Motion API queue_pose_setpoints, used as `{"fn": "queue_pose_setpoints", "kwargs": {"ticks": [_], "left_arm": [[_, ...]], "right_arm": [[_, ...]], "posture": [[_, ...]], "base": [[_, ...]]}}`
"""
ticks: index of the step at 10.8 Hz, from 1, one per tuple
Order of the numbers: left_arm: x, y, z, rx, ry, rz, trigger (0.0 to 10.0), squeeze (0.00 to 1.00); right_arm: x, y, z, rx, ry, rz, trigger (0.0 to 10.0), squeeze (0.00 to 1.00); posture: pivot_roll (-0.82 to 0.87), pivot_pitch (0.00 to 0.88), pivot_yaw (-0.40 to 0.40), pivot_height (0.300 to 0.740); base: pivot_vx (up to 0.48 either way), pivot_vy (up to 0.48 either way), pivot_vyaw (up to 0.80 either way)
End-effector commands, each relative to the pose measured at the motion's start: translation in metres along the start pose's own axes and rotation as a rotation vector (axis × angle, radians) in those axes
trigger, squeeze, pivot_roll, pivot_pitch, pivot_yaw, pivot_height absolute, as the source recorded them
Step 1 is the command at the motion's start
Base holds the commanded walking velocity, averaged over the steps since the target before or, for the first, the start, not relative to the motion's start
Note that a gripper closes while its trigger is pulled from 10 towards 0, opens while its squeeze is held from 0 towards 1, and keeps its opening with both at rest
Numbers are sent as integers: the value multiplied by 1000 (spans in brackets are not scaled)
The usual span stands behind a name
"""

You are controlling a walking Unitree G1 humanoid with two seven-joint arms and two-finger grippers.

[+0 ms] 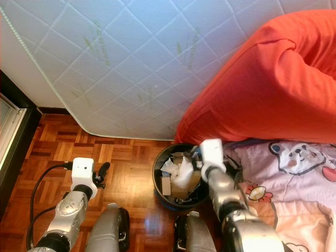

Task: Clean up the room

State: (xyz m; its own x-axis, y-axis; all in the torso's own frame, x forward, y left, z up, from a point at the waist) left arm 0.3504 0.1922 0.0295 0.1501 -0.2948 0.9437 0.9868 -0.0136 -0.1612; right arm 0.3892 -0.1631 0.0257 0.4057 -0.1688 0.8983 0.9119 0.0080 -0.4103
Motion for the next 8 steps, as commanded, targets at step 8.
{"fn": "queue_pose_setpoints", "kwargs": {"ticks": [8], "left_arm": [[-41, -14, -4, -19, 5, 155, 10000, 0]], "right_arm": [[-15, -8, -25, -40, 192, -26, 10000, 0]], "posture": [[187, 279, -68, 656]], "base": [[0, 0, 0]]}}
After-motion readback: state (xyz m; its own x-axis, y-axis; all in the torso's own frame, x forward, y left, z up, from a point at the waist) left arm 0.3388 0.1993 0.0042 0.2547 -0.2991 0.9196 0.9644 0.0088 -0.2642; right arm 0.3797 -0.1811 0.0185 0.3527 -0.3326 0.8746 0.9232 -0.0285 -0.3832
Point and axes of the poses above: a point about 5 cm out from each wrist's last joint towards the gripper, its own y axis pointing out of the wrist towards the gripper, its own x axis along the axis of the wrist's last joint, z = x × y, the point moved 5 cm from there along y, pointing out of the wrist towards the gripper, and after that the axes turned 12 degrees about y, right-handed, at the moved point
